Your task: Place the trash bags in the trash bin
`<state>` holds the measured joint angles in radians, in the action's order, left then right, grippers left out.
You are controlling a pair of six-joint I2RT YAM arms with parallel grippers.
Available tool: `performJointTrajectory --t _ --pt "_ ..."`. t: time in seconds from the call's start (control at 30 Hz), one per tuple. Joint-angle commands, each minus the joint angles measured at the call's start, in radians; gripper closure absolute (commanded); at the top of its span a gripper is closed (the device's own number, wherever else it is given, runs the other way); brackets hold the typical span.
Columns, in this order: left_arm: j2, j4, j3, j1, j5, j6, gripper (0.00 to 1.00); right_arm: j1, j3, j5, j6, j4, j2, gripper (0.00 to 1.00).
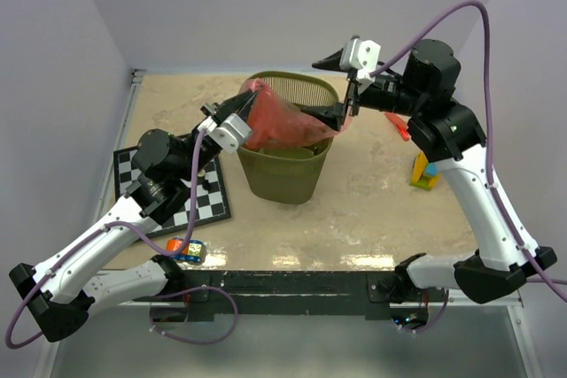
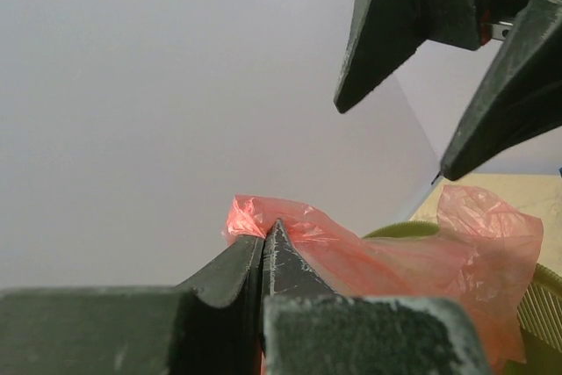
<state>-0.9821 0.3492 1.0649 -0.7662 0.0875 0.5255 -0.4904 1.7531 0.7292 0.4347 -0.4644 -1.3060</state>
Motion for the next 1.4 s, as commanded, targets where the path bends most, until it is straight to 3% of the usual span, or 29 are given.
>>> performJointTrajectory --t 0.0,0.2,0.4,0.83,1.1,1.37 --pt "0.016 0.028 0.006 -0.001 -0.029 0.03 1.0 -0.002 0.013 0.085 0.05 -0.088 -0.051 0.14" --pt "0.02 0.017 0.02 -0.001 -0.031 0.051 1.0 0.0 -0.006 0.047 0.07 -0.048 -0.102 0.22" --pt "0.017 0.017 0.021 -0.001 -0.031 0.062 1.0 -0.002 0.026 0.116 0.059 -0.048 -0.154 0.27" --pt "0.023 -0.022 0.029 -0.001 -0.049 0.088 1.0 0.0 0.069 0.228 0.026 -0.108 -0.127 0.26" --pt "0.026 -0.01 0.033 -0.001 -0.061 0.097 1.0 -0.002 0.082 0.23 0.067 -0.187 -0.193 0.27" --pt "0.036 -0.012 0.024 -0.001 -0.072 0.11 1.0 0.0 0.097 0.233 0.07 -0.192 -0.263 0.39"
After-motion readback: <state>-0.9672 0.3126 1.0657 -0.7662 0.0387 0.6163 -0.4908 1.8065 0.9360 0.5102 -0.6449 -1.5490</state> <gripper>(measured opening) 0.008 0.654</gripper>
